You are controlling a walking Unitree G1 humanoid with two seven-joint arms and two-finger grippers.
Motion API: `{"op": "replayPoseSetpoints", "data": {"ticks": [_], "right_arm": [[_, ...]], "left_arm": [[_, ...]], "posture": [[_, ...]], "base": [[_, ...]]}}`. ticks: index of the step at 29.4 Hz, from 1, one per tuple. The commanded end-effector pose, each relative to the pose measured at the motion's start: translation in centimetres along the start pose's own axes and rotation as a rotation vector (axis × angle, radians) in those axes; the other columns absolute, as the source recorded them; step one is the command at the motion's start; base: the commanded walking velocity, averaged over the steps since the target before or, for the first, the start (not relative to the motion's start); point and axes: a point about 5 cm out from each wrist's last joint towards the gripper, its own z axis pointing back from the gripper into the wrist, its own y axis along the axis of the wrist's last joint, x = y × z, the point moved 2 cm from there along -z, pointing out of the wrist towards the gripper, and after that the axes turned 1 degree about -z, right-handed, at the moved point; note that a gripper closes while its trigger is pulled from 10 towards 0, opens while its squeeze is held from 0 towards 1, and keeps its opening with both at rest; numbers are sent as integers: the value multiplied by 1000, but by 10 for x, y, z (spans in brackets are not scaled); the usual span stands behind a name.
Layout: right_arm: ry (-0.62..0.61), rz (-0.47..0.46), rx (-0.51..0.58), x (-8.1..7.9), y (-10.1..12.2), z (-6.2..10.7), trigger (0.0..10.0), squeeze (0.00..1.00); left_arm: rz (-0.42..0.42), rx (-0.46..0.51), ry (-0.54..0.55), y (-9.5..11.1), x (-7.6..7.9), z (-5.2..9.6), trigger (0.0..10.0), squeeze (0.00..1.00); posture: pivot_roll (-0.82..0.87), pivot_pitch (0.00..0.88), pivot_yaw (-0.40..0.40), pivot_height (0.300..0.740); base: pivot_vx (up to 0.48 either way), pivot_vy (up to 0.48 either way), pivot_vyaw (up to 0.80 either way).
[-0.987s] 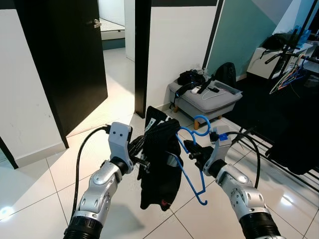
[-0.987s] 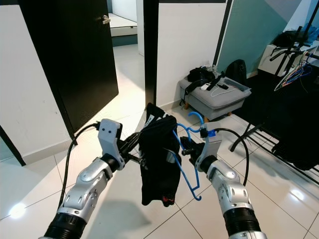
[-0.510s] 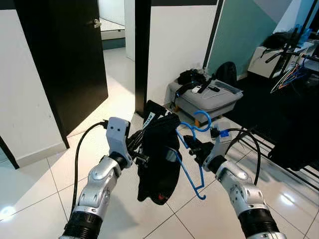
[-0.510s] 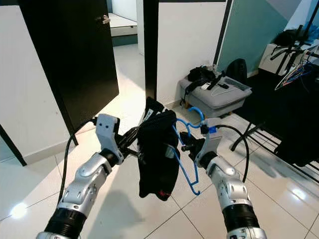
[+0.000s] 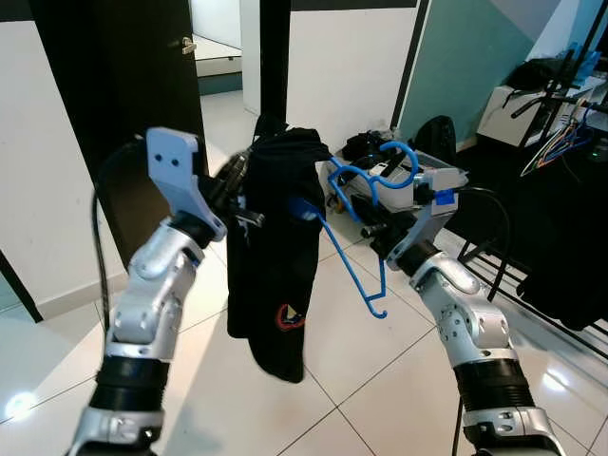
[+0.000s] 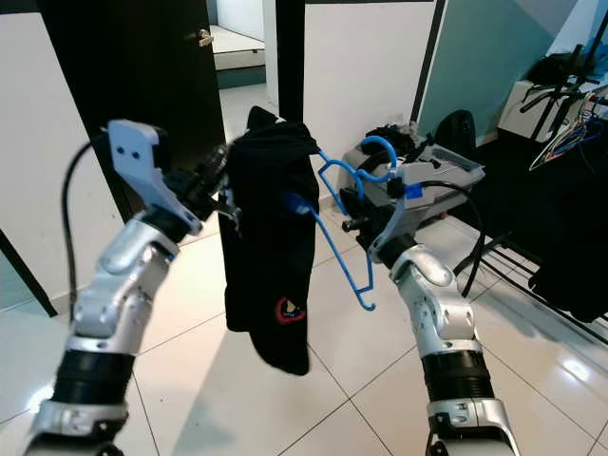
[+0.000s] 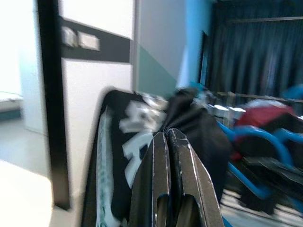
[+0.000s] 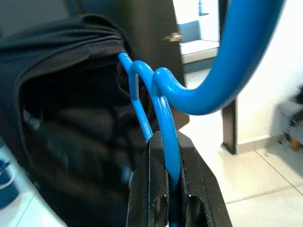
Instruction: Hang hanger
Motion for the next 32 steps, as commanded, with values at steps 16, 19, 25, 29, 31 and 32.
{"op": "replayPoseSetpoints", "data": {"ticks": [16,19,25,29,31,32], "right_arm": [[-47,-171,73,-3,19,-3,10000,0],[-27,-180,82,-7,21,-4,10000,0],[54,-205,119,-18,31,-2,10000,0],[76,-192,104,-21,30,-1,10000,0],[89,-178,90,-22,29,0,10000,0],[89,-178,90,-22,29,0,10000,0]], "left_arm": [[113,-216,-479,-35,95,27,10000,0],[65,-290,-516,-49,102,33,10000,0],[-179,-553,-470,-98,85,51,10000,0],[-250,-583,-399,-100,70,49,10000,0],[-269,-585,-331,-99,58,45,10000,0],[-269,-585,-331,-99,58,45,10000,0]], "posture": [[9,0,-45,740],[9,0,-46,740],[2,0,-46,740],[0,0,-47,740],[-3,0,-46,740],[-3,0,-46,740]], "base": [[0,0,0],[0,0,0],[0,0,0],[0,0,0],[0,0,0],[0,0,0]]}}
